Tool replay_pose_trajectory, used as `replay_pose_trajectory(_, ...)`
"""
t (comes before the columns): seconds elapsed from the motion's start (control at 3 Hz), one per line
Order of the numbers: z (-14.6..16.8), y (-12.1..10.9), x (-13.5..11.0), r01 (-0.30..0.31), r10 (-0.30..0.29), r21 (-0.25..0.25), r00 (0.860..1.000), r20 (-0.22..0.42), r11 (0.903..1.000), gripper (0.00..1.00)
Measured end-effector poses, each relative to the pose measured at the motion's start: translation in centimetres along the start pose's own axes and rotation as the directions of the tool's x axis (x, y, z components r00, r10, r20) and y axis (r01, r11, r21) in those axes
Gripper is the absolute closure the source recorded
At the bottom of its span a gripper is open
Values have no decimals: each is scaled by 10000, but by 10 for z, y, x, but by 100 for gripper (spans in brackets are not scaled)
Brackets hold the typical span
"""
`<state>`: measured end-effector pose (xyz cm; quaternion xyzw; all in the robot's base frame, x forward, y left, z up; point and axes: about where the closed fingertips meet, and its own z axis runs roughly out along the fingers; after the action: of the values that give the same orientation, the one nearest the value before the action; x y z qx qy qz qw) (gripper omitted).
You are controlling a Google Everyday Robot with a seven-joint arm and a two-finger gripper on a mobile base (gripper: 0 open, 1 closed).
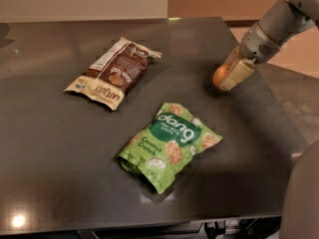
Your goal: Move orange near green rice chip bag
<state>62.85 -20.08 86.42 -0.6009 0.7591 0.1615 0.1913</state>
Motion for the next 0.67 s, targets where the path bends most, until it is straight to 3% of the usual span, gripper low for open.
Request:
replay_pose_trajectory(0.33, 1, 32, -13, 547, -528, -712, 9982, 285, 9960, 100)
replay_pose_trajectory(0.67, 10, 62, -12, 941, -899, -1411, 9953, 359, 9855, 100)
